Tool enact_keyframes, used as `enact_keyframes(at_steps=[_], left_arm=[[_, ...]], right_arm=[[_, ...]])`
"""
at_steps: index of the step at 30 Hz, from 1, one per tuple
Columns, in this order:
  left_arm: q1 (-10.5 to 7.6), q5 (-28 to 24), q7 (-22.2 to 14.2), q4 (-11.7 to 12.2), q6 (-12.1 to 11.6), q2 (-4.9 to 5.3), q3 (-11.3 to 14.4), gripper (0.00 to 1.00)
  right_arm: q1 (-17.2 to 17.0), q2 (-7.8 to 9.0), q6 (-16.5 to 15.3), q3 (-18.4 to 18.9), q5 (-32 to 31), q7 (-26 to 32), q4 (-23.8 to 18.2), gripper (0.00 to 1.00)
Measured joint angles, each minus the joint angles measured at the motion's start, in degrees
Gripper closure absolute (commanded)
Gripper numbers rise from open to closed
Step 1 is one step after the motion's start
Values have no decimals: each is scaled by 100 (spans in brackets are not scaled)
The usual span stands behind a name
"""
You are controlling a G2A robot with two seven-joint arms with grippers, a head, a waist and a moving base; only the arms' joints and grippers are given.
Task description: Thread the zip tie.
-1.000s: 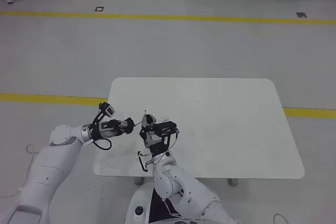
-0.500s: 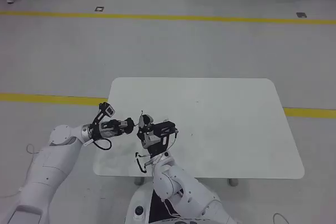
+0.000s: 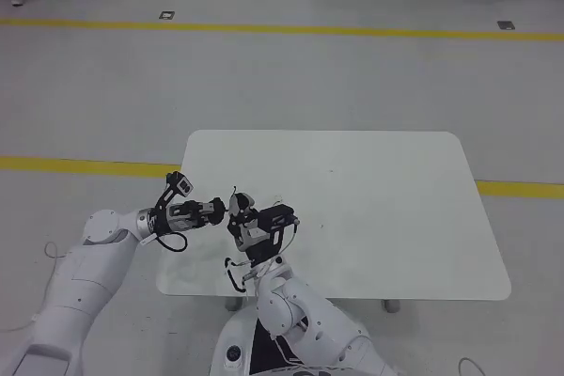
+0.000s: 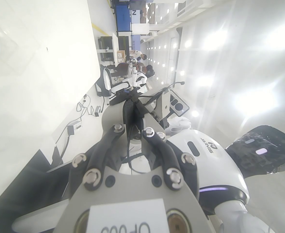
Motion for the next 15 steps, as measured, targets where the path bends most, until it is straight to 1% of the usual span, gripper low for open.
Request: enact_keyframes(at_steps=[7,15], left_arm=[[0,0,0,0,0,0,0,100],[0,0,0,0,0,0,0,100]], right_arm=[[-13,3,-81,17,65,-3,19,100],[-30,-9,59,81,39,90,88,100]])
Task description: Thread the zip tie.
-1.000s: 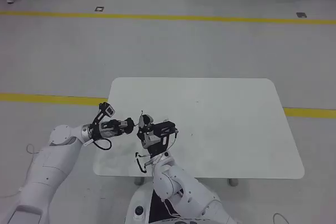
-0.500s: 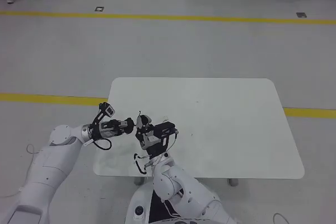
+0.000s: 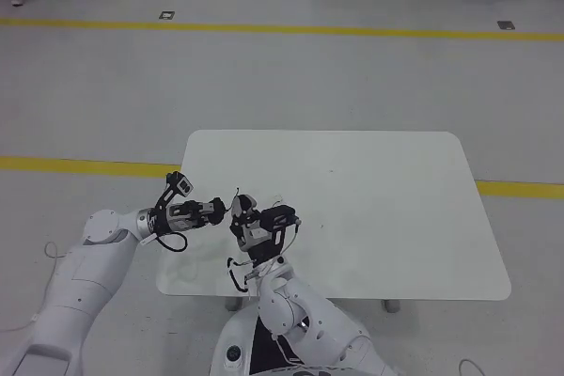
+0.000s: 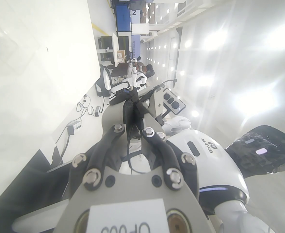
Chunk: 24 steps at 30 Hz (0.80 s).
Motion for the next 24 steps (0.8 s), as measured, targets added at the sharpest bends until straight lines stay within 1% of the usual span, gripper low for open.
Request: enact_keyframes(at_steps=[4,16,19,24], left_arm=[[0,0,0,0,0,0,0,100],[0,0,0,0,0,0,0,100],[0,0,0,0,0,0,0,100],[0,0,0,0,0,0,0,100]], right_arm=[[6,-15,2,2,25,14,35,100],[54,-11,-342,-100,193,-30,79,100],[62,-13,-301,-114,173,-9,112,100],[67,-23,-93,-108,79,-26,157,100]])
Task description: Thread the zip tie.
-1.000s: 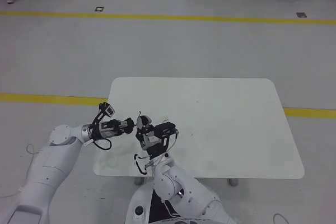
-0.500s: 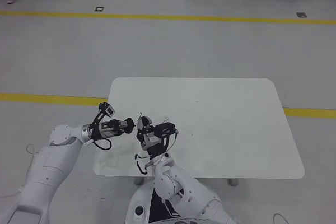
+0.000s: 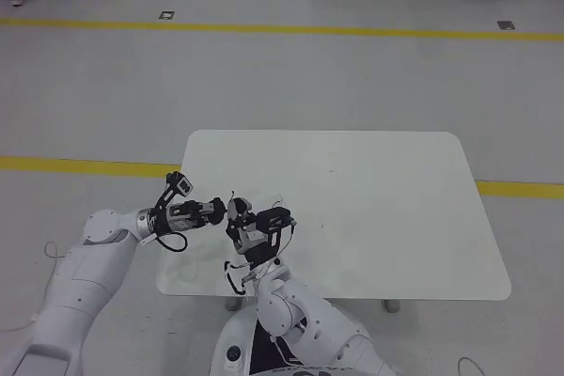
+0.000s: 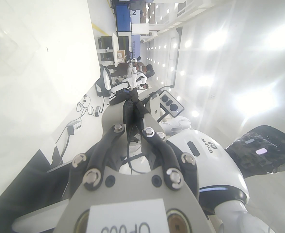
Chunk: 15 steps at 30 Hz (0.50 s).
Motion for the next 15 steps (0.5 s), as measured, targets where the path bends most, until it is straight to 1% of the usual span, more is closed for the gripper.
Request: enact_keyframes(at_steps=[5,15], left_arm=[[0,0,0,0,0,0,0,100],[0,0,0,0,0,0,0,100]], right_arm=[[-6,-5,56,21,-13,-19,14,100],[10,1,33,-27,-30,38,31,100]])
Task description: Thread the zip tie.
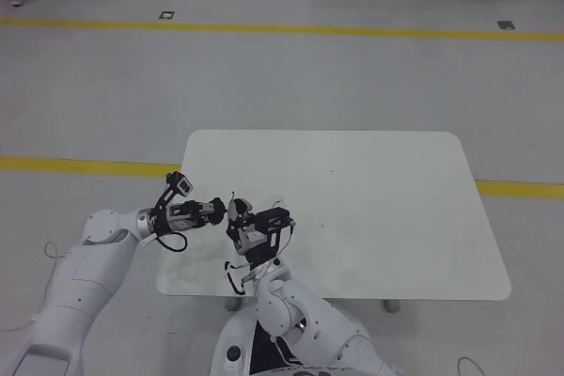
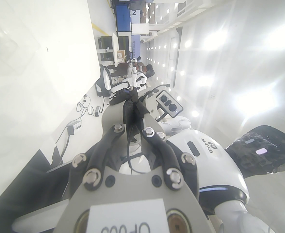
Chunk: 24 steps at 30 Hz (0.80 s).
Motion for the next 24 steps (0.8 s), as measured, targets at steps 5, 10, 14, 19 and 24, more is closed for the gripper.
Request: enact_keyframes(at_steps=[5,10,14,19,24], left_arm=[[0,0,0,0,0,0,0,100],[0,0,0,0,0,0,0,100],[0,0,0,0,0,0,0,100],[0,0,0,0,0,0,0,100],[0,0,0,0,0,0,0,100]], right_arm=[[8,-1,16,-7,-23,52,22,100],[11,0,37,-8,-55,76,32,100],[-2,3,52,22,-66,-13,48,0],[-74,40,-65,115,-133,-260,-28,0],[-76,42,-72,118,-145,-270,-31,0]])
